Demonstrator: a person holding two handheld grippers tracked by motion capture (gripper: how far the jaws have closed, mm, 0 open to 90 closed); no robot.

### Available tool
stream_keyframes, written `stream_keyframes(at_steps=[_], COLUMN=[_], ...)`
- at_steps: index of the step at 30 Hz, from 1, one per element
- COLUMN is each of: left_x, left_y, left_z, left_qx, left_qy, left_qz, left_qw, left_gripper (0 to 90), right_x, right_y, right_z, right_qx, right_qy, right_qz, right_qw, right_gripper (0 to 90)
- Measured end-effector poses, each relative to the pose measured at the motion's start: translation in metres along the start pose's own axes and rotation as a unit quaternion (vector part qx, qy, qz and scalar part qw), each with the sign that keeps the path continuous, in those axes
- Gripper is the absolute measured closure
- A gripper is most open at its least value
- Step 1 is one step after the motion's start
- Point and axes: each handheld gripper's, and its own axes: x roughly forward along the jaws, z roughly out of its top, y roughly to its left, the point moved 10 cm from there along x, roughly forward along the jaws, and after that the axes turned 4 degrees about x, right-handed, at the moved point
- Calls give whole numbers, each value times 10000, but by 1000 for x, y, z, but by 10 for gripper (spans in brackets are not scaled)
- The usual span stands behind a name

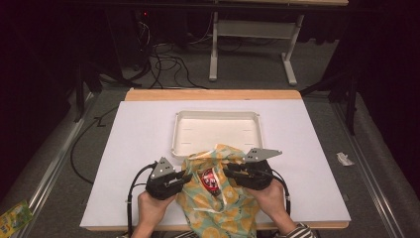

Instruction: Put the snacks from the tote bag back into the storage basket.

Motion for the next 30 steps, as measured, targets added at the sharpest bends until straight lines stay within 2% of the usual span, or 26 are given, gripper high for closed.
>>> stream_keyframes(at_steps=[7,13,16,23,30], left_x=[1,2,3,2,0], left_y=[2,1,1,2,5], left_z=[1,0,-1,-4,-7], left_qx=[37,80,106,94,32], left_qy=[13,39,73,100,102], left_qz=[81,59,22,-2,22], left_qw=[10000,9999,9999,9999,9999], left_gripper=[724,763,805,870,877], right_x=[12,14,12,-3,-28], right_y=[5,8,8,2,-16], right_z=[-2,-5,-6,-9,-23], right_qx=[52,-96,-164,-207,-117], right_qy=[206,248,230,78,-23], right_qz=[150,153,111,-42,-337], right_qw=[9997,9995,9995,9997,9994], right_gripper=[718,883,900,900,900])
